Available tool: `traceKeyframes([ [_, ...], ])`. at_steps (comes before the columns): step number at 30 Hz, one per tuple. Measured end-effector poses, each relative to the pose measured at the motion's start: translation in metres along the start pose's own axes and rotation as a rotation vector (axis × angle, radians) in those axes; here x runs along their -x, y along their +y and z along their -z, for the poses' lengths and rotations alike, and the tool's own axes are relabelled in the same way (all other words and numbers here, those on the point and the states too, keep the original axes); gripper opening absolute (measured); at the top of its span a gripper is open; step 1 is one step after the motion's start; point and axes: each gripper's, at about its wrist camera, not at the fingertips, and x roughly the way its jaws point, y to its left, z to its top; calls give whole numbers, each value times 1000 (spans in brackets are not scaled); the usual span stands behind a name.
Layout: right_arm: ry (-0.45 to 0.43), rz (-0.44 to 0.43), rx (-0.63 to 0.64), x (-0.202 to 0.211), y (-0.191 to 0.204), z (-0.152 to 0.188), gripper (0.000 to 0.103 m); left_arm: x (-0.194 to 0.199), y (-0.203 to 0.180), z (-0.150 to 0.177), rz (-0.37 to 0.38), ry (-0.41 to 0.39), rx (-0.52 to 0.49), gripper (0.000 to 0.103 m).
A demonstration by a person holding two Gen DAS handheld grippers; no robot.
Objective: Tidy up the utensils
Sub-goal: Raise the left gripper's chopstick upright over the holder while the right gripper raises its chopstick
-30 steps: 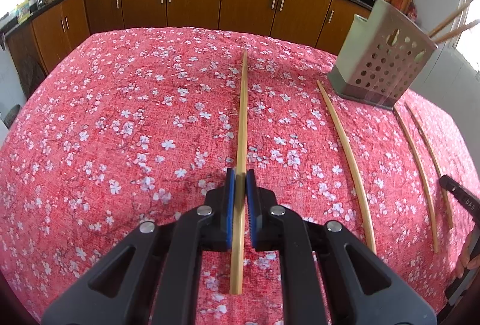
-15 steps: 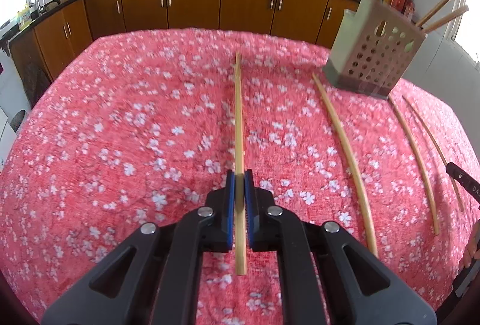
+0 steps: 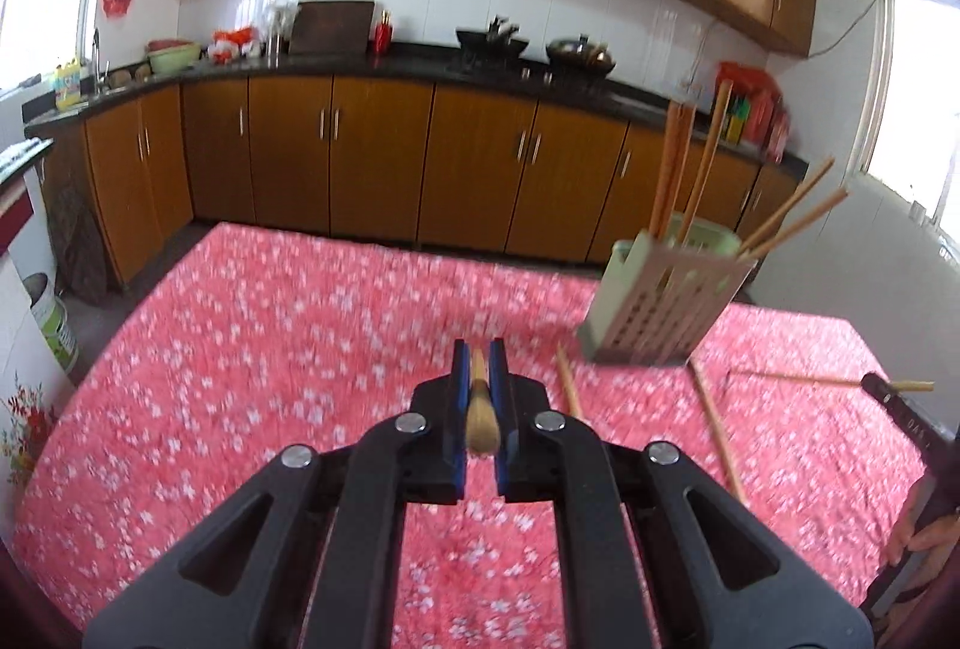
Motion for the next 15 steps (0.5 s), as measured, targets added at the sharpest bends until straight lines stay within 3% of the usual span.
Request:
traceKeyframes([
  [8,-47,-17,-15,5,-1,-15,8,17,-13,-24,21,-58,-8,7],
  [15,-137,-86,-26,26,11,-48,8,34,-35,-51,98,-116,-10,7],
])
